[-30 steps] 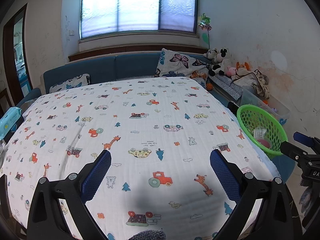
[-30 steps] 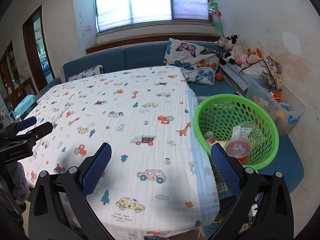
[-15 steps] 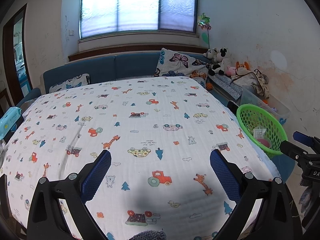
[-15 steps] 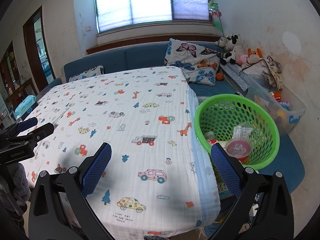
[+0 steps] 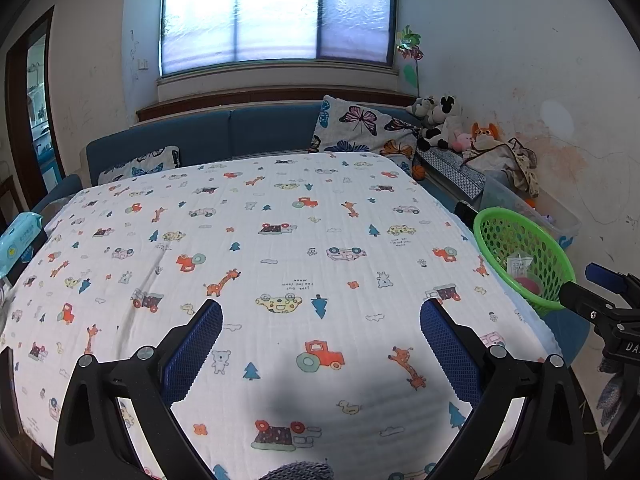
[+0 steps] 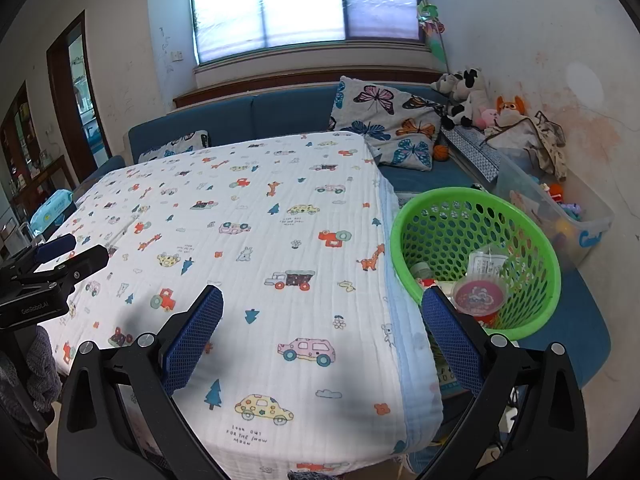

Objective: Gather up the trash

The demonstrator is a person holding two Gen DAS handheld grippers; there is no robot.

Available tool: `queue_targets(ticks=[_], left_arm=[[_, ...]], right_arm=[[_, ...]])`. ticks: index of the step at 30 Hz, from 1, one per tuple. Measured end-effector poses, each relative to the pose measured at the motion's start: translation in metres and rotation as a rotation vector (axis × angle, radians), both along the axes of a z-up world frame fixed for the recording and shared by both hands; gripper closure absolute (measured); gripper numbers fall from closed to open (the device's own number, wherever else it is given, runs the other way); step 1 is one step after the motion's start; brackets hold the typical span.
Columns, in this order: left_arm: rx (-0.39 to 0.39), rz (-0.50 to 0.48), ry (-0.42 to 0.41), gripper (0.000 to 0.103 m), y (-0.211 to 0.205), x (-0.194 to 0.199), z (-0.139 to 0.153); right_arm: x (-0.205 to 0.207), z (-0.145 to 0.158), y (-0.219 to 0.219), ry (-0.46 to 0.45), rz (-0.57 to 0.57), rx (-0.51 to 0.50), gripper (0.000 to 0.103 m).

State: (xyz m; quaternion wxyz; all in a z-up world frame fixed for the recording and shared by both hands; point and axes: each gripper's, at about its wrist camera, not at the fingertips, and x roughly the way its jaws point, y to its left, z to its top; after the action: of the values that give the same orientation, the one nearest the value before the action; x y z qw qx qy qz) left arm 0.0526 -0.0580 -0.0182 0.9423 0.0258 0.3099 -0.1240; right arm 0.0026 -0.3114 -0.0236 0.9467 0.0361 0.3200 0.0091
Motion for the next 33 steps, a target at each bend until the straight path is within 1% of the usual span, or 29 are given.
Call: queue_targets(ticks=[23,33], left_arm=[[0.003,-0.002,0.007,0.007,-0.0018,0.0004,-0.0033],[0.006,0.002,-0.004,0.007,-0.0013,-0.0002,-0.0053]], right_arm=[[0.0003,0.0,0.0007,-0.002,0.015,0.006,0.004],[0.0005,-0.0009,0.0015,0.0,0.021,0.006,0.004]])
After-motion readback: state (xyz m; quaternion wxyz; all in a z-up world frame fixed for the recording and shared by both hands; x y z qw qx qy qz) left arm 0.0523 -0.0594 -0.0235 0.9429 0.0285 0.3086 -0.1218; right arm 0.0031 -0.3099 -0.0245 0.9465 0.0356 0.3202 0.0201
